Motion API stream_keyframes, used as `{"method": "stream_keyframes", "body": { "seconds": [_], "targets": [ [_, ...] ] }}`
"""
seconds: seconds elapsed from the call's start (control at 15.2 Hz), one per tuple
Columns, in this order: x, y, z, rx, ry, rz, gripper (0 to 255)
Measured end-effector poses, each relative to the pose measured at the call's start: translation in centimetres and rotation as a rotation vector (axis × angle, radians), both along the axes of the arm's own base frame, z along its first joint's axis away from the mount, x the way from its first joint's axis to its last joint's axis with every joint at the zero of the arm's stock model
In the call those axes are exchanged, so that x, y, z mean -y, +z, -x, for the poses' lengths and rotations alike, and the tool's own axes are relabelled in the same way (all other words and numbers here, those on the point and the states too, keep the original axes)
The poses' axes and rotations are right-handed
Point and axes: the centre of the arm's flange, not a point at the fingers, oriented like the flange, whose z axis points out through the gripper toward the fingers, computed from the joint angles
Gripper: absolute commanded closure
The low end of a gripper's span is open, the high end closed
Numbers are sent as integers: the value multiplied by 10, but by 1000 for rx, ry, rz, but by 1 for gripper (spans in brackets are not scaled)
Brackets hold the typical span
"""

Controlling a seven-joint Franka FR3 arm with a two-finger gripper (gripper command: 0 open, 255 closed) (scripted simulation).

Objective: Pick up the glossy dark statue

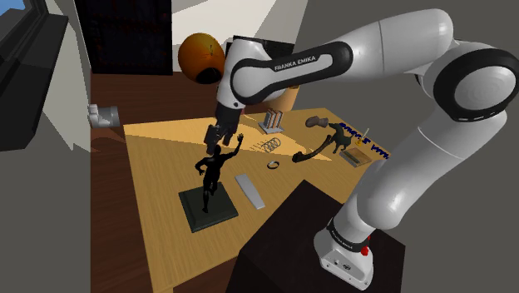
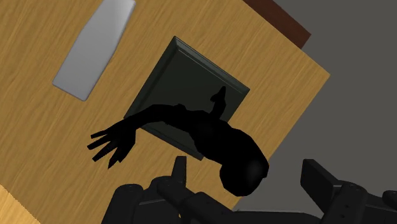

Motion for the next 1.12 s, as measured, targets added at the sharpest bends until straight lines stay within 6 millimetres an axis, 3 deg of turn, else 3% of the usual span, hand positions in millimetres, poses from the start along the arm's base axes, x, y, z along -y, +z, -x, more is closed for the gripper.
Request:
{"method": "stream_keyframes", "body": {
  "seconds": [0.07, 0.13, 0.79, 1.12],
  "targets": [
    [-1, -4, -1, 0, 0, 0, 0],
    [-1, -5, -1, 0, 0, 0, 255],
    [-1, -6, -1, 3, 1, 0, 255],
    [0, 13, -2, 0, 0, 0, 255]
  ]
}}
